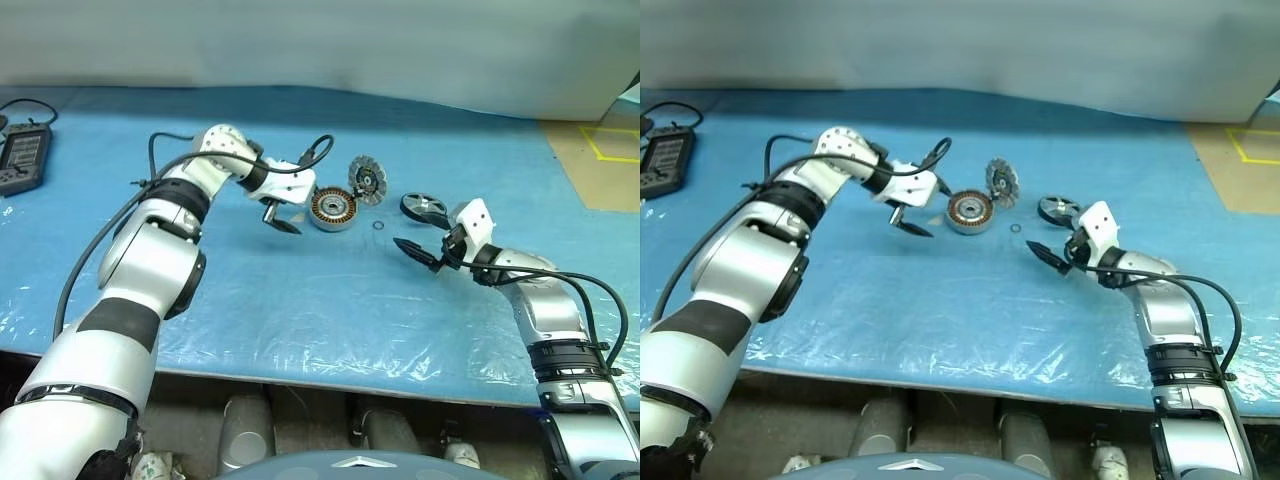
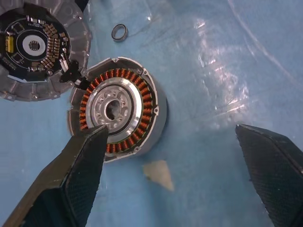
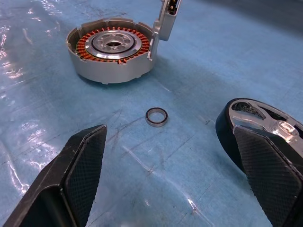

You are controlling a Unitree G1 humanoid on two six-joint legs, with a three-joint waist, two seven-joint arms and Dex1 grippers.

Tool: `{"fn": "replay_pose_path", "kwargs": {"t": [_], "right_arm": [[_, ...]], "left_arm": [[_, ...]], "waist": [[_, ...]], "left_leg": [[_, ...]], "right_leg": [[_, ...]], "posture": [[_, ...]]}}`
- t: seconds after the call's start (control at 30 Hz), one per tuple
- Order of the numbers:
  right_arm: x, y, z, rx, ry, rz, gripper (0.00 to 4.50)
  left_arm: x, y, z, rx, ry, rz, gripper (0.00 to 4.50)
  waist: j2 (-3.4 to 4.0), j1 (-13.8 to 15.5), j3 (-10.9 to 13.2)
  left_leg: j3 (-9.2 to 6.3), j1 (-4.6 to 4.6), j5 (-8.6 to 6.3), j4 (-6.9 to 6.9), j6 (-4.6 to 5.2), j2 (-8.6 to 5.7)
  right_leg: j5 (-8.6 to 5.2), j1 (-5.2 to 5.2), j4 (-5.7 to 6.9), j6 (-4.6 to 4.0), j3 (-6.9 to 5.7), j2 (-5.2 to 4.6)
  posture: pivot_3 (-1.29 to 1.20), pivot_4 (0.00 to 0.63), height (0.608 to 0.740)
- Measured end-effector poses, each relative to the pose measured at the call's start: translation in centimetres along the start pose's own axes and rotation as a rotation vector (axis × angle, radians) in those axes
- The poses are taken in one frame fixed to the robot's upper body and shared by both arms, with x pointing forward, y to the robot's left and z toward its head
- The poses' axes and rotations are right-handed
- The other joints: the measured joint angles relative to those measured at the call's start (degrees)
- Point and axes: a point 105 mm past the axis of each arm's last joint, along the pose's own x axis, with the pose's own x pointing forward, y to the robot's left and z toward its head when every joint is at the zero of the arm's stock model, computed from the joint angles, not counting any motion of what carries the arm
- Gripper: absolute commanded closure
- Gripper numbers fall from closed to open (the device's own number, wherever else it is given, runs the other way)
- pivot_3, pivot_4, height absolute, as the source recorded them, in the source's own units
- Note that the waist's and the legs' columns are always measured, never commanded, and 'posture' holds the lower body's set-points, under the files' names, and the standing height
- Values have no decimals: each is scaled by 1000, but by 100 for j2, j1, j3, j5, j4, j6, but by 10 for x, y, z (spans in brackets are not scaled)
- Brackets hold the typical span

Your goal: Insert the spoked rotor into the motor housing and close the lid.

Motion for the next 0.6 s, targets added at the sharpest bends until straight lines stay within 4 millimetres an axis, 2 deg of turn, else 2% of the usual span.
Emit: {"fn": "replay_pose_path", "kwargs": {"t": [0.13,0.27,0.43,0.6], "right_arm": [[-4,-1,-4,3,11,-10,33],[-17,-9,-6,-10,33,-31,33],[-24,-11,-8,-22,51,-27,33],[-25,-12,-8,-25,51,-31,33]], "left_arm": [[-3,15,6,80,122,-37,0],[-3,28,8,115,225,-26,0],[17,28,12,128,263,-46,0],[25,24,7,129,301,-59,0]], "waist": [[0,-8,1],[1,-7,2],[-1,-18,4],[0,-36,4]], "left_leg": [[-1,1,0,0,-1,0],[-3,4,0,0,-1,-2],[-7,3,0,1,-1,-4],[-11,4,0,1,-1,-4]], "right_leg": [[0,0,0,1,0,0],[-2,5,-2,4,1,0],[-1,6,-1,5,0,0],[-1,7,0,6,0,1]], "posture": [[0,150,740],[0,150,740],[0,150,740],[0,150,740]]}}
